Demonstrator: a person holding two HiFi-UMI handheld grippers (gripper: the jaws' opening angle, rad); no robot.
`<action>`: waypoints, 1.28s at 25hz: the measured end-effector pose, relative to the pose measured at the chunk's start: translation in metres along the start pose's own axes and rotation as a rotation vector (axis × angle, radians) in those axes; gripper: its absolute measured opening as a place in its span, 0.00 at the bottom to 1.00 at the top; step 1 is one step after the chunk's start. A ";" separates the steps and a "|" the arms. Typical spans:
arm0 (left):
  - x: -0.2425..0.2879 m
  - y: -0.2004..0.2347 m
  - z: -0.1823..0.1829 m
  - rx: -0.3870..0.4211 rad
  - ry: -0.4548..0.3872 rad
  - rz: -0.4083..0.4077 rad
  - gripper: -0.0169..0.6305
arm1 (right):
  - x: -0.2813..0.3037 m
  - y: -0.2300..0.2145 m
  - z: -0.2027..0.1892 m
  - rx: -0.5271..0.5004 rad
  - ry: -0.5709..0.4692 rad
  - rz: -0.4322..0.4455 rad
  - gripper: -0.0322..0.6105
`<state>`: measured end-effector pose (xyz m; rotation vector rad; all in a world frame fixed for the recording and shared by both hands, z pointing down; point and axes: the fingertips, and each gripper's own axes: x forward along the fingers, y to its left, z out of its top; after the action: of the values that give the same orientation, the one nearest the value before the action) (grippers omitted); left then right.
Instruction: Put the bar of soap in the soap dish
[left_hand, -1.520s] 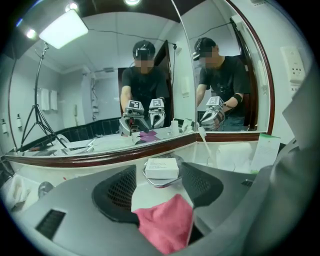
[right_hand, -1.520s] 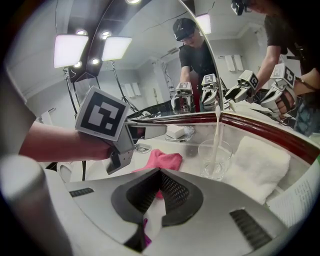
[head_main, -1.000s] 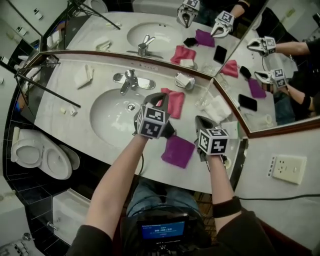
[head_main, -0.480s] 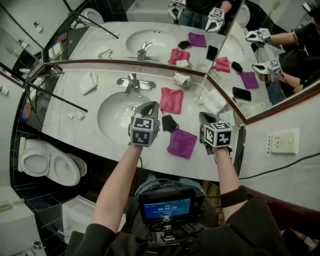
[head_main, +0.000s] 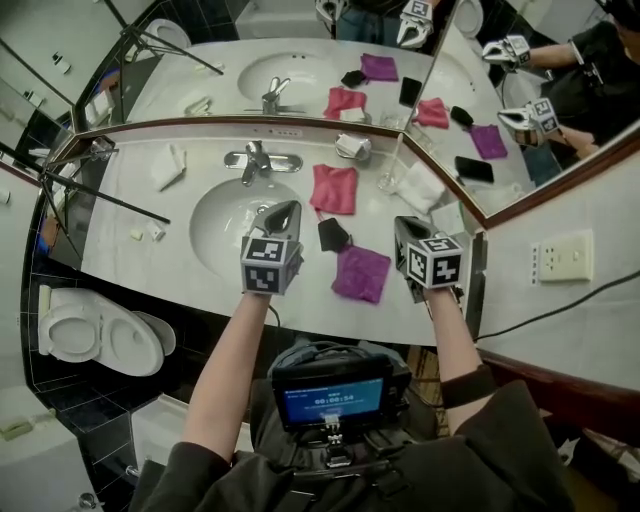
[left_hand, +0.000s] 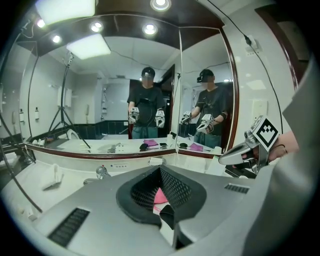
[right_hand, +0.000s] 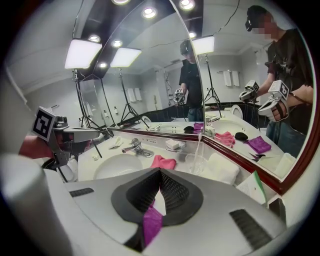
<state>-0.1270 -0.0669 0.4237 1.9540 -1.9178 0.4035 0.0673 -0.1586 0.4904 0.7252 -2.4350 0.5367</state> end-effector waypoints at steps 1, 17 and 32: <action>-0.003 0.000 -0.001 0.003 -0.001 0.000 0.03 | -0.001 0.001 -0.003 0.003 0.002 -0.003 0.08; -0.028 0.016 -0.011 0.076 0.011 -0.068 0.03 | 0.009 0.039 -0.026 0.082 -0.026 -0.046 0.08; -0.016 0.025 -0.032 0.036 0.071 -0.056 0.03 | 0.029 0.058 -0.040 0.126 -0.010 0.010 0.08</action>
<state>-0.1506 -0.0385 0.4461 1.9844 -1.8199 0.4882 0.0276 -0.1046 0.5263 0.7691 -2.4318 0.6973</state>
